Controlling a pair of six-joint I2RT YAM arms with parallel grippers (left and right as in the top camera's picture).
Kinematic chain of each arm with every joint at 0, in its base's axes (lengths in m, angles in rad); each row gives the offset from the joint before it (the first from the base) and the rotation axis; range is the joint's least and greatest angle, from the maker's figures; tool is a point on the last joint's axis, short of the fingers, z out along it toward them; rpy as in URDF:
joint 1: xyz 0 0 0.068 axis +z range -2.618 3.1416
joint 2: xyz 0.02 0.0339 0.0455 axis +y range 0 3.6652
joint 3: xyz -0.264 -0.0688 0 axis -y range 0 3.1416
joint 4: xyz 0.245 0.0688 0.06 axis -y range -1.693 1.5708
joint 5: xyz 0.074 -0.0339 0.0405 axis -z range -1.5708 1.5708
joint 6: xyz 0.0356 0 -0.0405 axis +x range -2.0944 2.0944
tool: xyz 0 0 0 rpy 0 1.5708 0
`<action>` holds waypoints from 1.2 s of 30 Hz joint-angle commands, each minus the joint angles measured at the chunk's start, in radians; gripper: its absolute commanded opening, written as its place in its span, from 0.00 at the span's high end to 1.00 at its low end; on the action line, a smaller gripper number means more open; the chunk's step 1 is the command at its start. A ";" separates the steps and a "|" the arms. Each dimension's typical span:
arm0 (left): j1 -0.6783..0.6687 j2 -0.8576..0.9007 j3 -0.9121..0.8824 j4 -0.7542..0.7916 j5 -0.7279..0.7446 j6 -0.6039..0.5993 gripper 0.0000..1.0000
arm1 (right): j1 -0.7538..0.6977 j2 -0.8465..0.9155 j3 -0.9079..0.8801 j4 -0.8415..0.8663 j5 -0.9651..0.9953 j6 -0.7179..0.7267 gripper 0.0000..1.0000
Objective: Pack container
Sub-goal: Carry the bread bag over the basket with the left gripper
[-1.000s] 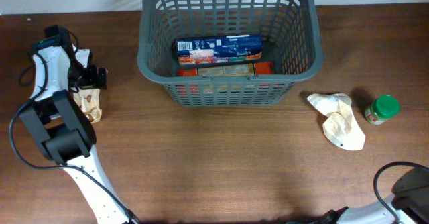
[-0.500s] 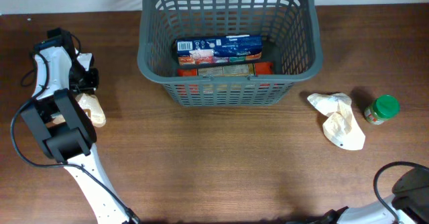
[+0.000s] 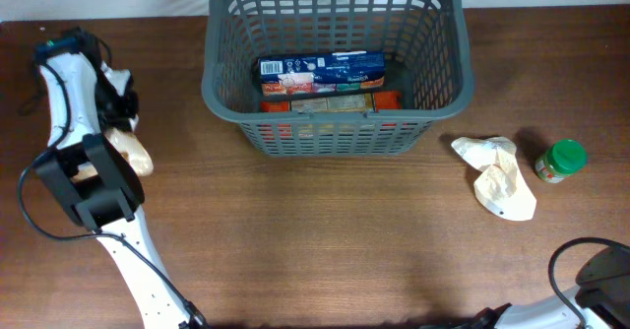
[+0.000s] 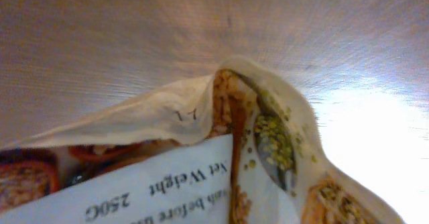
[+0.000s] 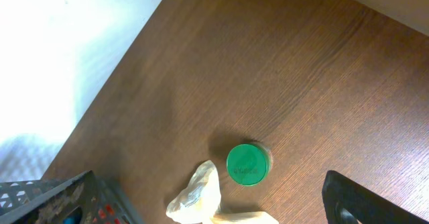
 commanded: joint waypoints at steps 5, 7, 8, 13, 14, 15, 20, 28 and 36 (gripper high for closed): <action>-0.014 -0.032 0.509 -0.172 0.056 -0.002 0.98 | 0.002 0.000 0.008 0.000 0.005 0.007 0.01; -0.034 -0.045 0.616 -0.188 0.070 -0.002 0.98 | 0.002 0.000 0.008 0.000 0.005 0.007 0.01; -0.045 -0.053 0.663 -0.185 0.092 0.010 0.98 | 0.002 0.000 0.008 0.000 0.005 0.007 0.01; -0.164 -0.155 0.723 -0.069 0.152 0.151 0.98 | 0.002 0.000 0.008 0.000 0.005 0.007 0.01; -0.195 -0.175 0.723 -0.047 0.152 0.179 0.98 | 0.002 0.000 0.008 0.000 0.005 0.007 0.01; -0.232 -0.196 0.723 -0.023 0.152 0.216 0.98 | 0.002 0.000 0.008 0.001 0.005 0.007 0.01; -0.416 -0.266 0.723 0.070 0.151 0.471 0.98 | 0.002 0.000 0.008 0.000 0.005 0.007 0.01; -0.689 -0.274 0.702 0.056 0.158 0.811 0.98 | 0.002 0.000 0.008 0.000 0.005 0.007 0.01; -0.830 -0.231 0.490 0.023 0.241 0.900 0.98 | 0.002 0.000 0.008 0.000 0.005 0.007 0.01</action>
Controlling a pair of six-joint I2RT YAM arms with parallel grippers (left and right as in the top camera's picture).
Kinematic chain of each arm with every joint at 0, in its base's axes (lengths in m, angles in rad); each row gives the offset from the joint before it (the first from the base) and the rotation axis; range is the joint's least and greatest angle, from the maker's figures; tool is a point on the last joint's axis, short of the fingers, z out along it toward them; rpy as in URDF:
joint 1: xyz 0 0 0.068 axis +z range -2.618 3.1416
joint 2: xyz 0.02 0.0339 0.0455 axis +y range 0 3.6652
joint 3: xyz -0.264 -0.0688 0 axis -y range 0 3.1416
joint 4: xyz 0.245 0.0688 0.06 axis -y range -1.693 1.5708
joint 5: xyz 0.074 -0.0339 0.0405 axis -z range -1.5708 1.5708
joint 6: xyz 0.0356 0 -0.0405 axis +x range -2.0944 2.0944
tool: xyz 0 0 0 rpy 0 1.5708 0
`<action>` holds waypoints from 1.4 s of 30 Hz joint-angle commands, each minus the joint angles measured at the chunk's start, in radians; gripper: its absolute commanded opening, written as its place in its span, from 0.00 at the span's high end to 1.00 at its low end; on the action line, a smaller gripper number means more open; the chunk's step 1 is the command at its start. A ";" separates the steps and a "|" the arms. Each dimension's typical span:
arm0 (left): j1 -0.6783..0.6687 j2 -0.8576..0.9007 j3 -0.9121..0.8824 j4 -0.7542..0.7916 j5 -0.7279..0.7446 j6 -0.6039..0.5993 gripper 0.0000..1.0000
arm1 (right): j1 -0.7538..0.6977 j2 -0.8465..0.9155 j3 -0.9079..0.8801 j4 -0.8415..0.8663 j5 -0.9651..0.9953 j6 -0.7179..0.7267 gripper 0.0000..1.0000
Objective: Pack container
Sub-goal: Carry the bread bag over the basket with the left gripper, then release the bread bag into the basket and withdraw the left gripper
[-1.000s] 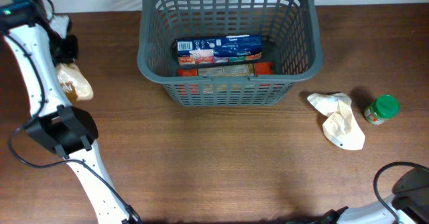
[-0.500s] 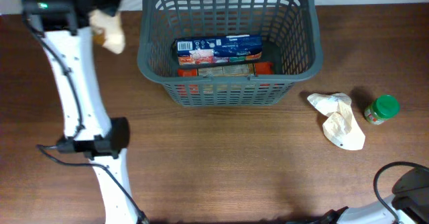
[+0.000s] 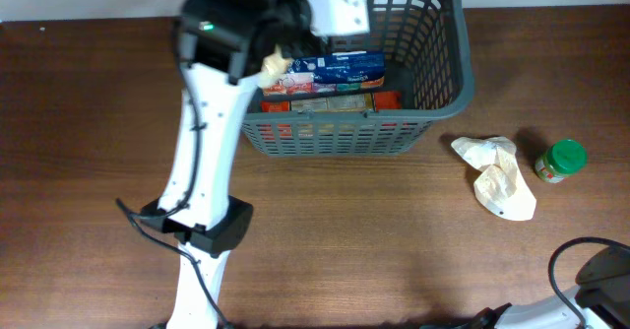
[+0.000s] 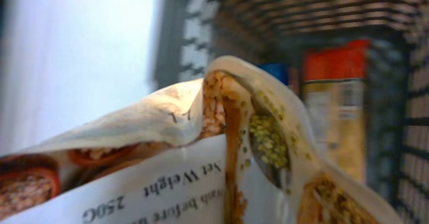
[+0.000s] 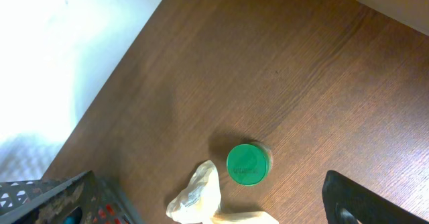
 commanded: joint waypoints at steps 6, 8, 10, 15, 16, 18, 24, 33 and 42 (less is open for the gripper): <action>-0.014 0.065 -0.345 0.049 0.026 0.011 0.75 | 0.002 0.000 0.008 0.001 0.005 0.007 0.01; -0.014 0.074 -0.382 0.050 0.026 -0.040 0.50 | 0.002 0.000 0.008 0.001 0.005 0.007 0.01; -0.014 0.074 -0.399 0.052 0.026 -0.043 0.01 | 0.002 0.000 0.008 0.001 0.005 0.007 0.01; -0.009 0.070 -0.348 0.076 0.018 -0.303 0.01 | 0.002 0.000 0.008 0.001 0.005 0.007 0.01; 0.001 0.070 -0.311 0.072 0.017 -0.375 0.01 | 0.002 0.000 0.008 0.001 0.005 0.007 0.01; 0.027 0.064 -0.224 0.053 0.017 -0.478 0.01 | 0.002 0.000 0.008 0.001 0.005 0.007 0.01; 0.224 -0.021 0.098 -0.053 0.018 -0.772 0.01 | 0.002 0.000 0.008 0.001 0.005 0.007 0.01; 0.617 -0.063 0.072 -0.225 0.068 -1.020 0.01 | 0.002 0.000 0.008 0.005 0.005 0.008 0.01; 0.662 -0.063 -0.040 -0.225 0.067 -1.019 0.01 | 0.002 0.002 0.008 0.046 -0.003 0.016 0.01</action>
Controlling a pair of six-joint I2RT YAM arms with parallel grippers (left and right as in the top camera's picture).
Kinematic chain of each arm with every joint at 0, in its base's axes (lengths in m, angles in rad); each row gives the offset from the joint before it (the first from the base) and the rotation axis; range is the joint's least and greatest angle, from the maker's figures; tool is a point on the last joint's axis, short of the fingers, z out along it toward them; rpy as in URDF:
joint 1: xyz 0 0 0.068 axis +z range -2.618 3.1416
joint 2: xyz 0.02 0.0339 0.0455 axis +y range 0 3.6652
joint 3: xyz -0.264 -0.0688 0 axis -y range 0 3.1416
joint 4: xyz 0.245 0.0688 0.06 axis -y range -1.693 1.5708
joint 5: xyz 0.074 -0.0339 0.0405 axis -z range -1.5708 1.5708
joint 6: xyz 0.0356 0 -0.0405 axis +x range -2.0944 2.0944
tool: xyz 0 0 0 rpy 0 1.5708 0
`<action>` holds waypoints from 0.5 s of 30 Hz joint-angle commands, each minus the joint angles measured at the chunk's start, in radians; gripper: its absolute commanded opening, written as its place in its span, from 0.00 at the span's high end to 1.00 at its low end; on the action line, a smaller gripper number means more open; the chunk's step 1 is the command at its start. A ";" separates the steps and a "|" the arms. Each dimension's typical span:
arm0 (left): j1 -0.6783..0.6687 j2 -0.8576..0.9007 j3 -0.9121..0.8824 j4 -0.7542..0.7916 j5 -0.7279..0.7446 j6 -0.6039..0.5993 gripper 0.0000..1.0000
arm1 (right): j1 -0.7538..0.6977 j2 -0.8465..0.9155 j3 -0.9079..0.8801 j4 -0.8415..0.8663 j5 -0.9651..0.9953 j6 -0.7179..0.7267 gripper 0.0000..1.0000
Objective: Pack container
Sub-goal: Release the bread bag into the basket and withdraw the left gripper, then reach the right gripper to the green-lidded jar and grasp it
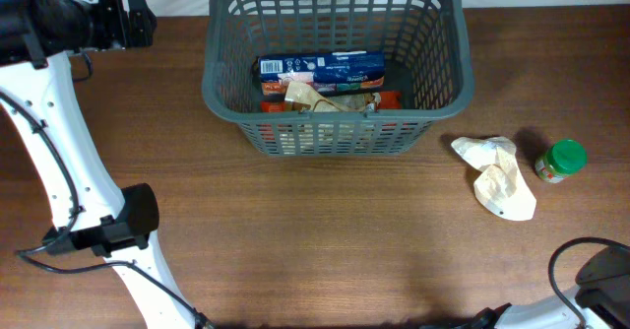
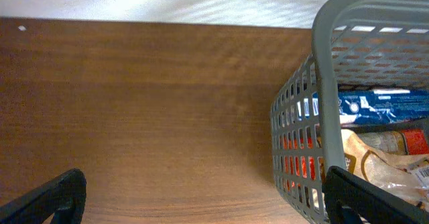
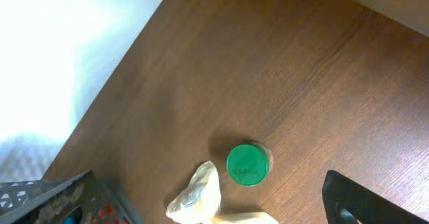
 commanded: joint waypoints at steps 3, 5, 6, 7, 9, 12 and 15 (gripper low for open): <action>0.003 0.007 -0.037 -0.003 0.023 -0.020 0.01 | 0.002 0.018 0.006 0.003 0.003 0.013 0.01; 0.003 0.007 -0.037 -0.003 0.023 -0.020 0.01 | 0.017 0.040 -0.015 -0.038 0.042 0.013 0.01; 0.003 0.007 -0.037 -0.003 0.023 -0.020 0.01 | 0.036 0.050 -0.040 -0.055 0.084 0.014 0.01; 0.003 0.007 -0.037 -0.003 0.023 -0.020 0.01 | 0.054 0.057 -0.064 -0.060 0.119 0.019 0.01; 0.003 0.007 -0.037 -0.003 0.023 -0.020 0.01 | 0.094 0.070 -0.121 -0.055 0.179 0.058 0.01; 0.003 0.007 -0.037 -0.003 0.023 -0.020 0.01 | 0.161 0.093 -0.201 -0.030 0.241 0.085 0.01; 0.003 0.007 -0.037 -0.003 0.023 -0.020 0.01 | 0.217 0.109 -0.270 0.005 0.317 0.093 0.01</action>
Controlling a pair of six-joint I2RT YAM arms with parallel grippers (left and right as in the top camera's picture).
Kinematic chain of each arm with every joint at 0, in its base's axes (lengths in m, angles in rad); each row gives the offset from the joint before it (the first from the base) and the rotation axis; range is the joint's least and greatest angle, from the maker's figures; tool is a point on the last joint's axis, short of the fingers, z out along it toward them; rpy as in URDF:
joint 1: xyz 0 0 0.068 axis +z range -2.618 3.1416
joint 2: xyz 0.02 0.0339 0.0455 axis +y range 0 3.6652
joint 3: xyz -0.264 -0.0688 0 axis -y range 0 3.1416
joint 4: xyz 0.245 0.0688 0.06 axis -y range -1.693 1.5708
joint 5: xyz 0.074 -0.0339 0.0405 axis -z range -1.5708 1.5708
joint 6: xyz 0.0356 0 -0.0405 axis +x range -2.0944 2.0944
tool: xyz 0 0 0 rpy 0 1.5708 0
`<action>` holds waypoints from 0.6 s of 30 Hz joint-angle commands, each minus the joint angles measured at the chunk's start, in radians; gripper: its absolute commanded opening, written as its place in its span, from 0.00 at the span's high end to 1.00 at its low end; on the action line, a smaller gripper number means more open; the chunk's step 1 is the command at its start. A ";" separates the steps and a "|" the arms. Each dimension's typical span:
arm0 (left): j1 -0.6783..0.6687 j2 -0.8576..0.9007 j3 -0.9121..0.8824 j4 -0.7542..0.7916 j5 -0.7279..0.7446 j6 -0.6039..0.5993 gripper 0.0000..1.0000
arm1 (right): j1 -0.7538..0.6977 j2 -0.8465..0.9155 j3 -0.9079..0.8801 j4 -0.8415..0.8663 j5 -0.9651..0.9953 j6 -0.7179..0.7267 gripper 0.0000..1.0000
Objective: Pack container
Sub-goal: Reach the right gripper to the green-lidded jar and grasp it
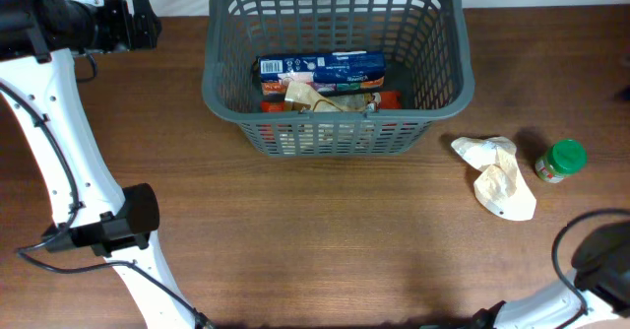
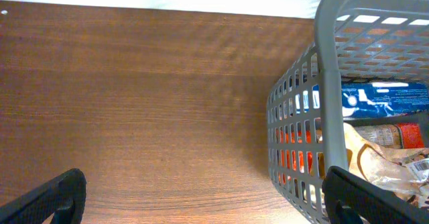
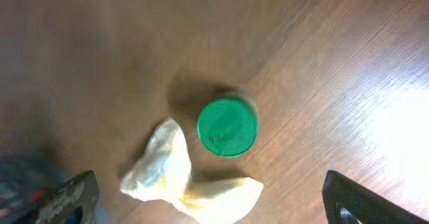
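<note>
The grey basket (image 1: 211,81) stands at the back middle of the table. It holds a blue box (image 1: 321,69), orange packs and a beige printed pouch (image 1: 317,98) lying on top. My left gripper (image 1: 138,24) hangs open and empty to the left of the basket; its wrist view shows the basket wall (image 2: 328,90) and the pouch (image 2: 383,165). A cream bag (image 3: 191,184) and a green-lidded jar (image 3: 227,127) lie on the table at the right. My right gripper (image 3: 208,207) is open above them, holding nothing.
The white wall edge runs along the table's far side behind the basket. The left arm's base stands at the front left (image 1: 118,221). The cream bag (image 1: 497,176) and the jar (image 1: 562,160) lie close together near the right edge.
The right gripper has moved: the jar and the cream bag now sit nearer the middle of its view, between its open fingers. The left gripper has shifted only slightly.
At first my left gripper was shut on the printed pouch at the table's left side. Then it held the pouch over the basket. Later the pouch lay in the basket and the left gripper stood open beside it. Now the right gripper is over the jar and bag.
</note>
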 commanded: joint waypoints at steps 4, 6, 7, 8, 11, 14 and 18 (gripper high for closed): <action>0.004 0.007 -0.005 -0.001 0.014 -0.010 0.01 | 0.103 0.021 -0.202 0.100 0.226 0.081 0.01; 0.004 0.007 -0.005 -0.001 0.014 -0.010 0.01 | 0.103 0.022 -0.270 0.150 0.225 0.082 0.01; 0.004 0.007 -0.005 -0.001 0.014 -0.010 0.01 | 0.103 0.022 -0.294 0.166 0.224 0.082 0.01; 0.004 0.007 -0.005 -0.001 0.014 -0.010 0.01 | 0.103 0.023 -0.315 0.180 0.221 0.081 0.01; 0.004 0.007 -0.005 -0.001 0.014 -0.010 0.01 | 0.103 0.023 -0.407 0.249 0.186 0.081 0.01; 0.004 0.007 -0.005 -0.001 0.014 -0.010 0.01 | 0.103 0.023 -0.480 0.332 0.150 0.081 0.01; 0.004 0.007 -0.005 -0.001 0.014 -0.010 0.01 | 0.103 0.023 -0.534 0.418 0.150 0.081 0.01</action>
